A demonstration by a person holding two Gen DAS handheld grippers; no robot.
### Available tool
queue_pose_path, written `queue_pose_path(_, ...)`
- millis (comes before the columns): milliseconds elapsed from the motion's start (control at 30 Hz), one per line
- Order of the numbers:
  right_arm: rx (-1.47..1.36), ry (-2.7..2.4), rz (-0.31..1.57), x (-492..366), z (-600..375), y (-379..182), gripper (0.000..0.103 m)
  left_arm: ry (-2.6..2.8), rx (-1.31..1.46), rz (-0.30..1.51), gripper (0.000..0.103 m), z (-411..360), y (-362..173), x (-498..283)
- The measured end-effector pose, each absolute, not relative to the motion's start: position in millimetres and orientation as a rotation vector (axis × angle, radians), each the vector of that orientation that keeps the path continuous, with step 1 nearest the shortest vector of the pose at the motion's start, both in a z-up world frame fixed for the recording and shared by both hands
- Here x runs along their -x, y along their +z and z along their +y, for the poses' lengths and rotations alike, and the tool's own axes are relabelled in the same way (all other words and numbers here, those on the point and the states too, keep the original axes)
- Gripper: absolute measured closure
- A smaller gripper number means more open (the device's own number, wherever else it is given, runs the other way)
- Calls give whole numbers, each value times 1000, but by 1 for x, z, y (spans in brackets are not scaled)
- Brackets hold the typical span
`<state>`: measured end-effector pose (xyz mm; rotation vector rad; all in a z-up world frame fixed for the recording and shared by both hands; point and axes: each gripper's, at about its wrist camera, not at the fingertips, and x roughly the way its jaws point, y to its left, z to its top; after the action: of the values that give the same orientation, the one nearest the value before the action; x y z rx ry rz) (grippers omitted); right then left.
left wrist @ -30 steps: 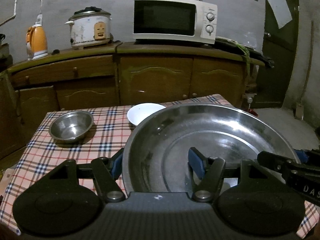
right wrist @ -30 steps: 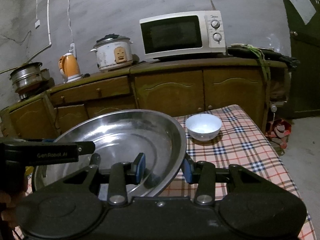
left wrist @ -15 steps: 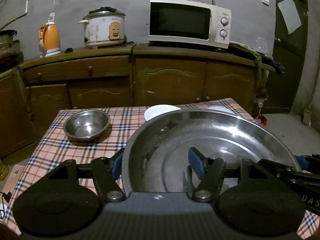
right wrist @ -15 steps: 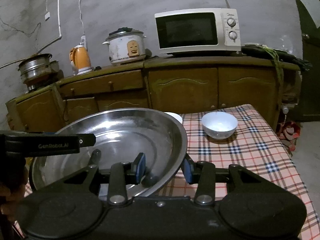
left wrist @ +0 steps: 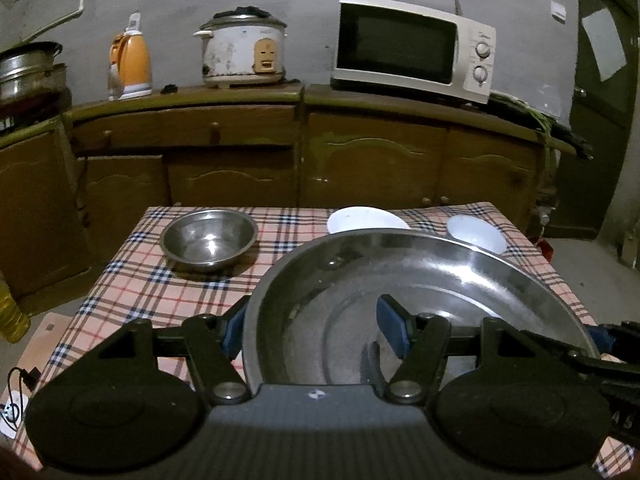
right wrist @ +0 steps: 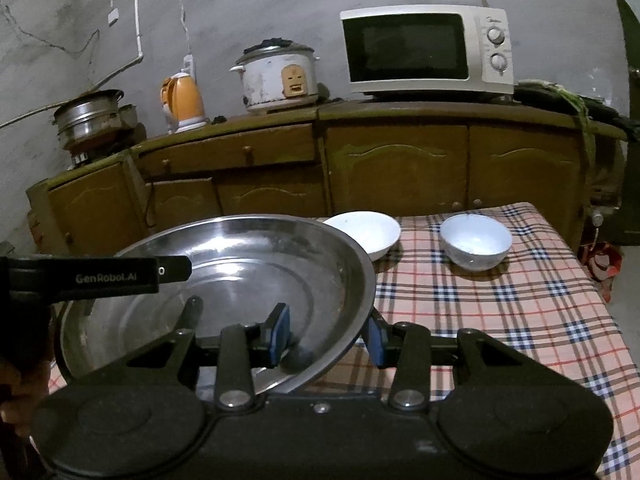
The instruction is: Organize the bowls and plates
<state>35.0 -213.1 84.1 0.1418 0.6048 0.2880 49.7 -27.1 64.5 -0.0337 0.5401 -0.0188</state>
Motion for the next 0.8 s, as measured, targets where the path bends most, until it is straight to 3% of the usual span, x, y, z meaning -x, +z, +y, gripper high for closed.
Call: queue_pose_path(800,-118,380,679,-50,-155,59,53,60,55,590,36,25,40,-48)
